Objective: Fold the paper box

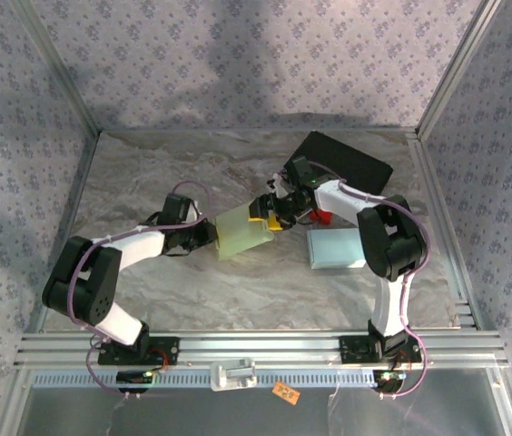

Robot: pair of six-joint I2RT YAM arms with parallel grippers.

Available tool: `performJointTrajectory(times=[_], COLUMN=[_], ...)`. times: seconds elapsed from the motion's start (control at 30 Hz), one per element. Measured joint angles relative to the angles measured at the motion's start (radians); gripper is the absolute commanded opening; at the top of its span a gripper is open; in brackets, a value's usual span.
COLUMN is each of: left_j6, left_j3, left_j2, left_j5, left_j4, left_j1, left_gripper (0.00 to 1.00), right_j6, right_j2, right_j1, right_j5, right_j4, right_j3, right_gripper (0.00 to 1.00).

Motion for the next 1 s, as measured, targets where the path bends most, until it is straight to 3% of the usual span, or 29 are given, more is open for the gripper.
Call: performJointTrajectory(times=[0.1, 0.3, 0.53, 0.67, 0.77, 0.87, 0.93, 1.0], left_j6=[-0.016, -0.066, -0.183, -0.165, -0.055, 0.157, 0.359, 0.543], left_j3=[0.001, 0.048, 0.083, 0.083, 0.084, 0.084, 0.084, 0.084], left_j2=[0.000, -0.025, -0.091, -0.129, -0.178, -0.263, -0.353, -0.430], left_j5=[0.003, -0.001, 0.018, 0.031, 0.051, 0.076, 0.074, 0.072], left_j4=[-0.002, -0.024, -0.003, -0.003, -0.026, -0.057, -0.093, -0.130], left_j1=[0.006, 0.043, 0.112, 0.123, 0.110, 0.030, -0.094, -0.214], left_gripper=[0.29, 0.39, 0.42, 0.41, 0.38, 0.43, 0.54, 0.56], right_j6=[0.056, 0.196, 0.393, 0.479, 0.524, 0.551, 0.554, 0.554], right_j2=[0.004, 0.016, 0.016, 0.016, 0.015, 0.006, -0.006, -0.021], right_j1=[0.000, -0.011, -0.044, -0.065, -0.081, -0.097, -0.108, -0.117], right_j5=[-0.008, -0.038, -0.073, -0.102, -0.133, -0.167, -0.185, -0.195], right_j4=[0.034, 0.105, 0.151, 0.124, 0.081, 0.008, -0.072, -0.143], right_j3=[0.000, -0.018, -0.030, -0.028, -0.027, -0.026, -0.023, -0.023], right_gripper=[0.58, 0.51, 0.40, 0.38, 0.39, 0.39, 0.39, 0.39])
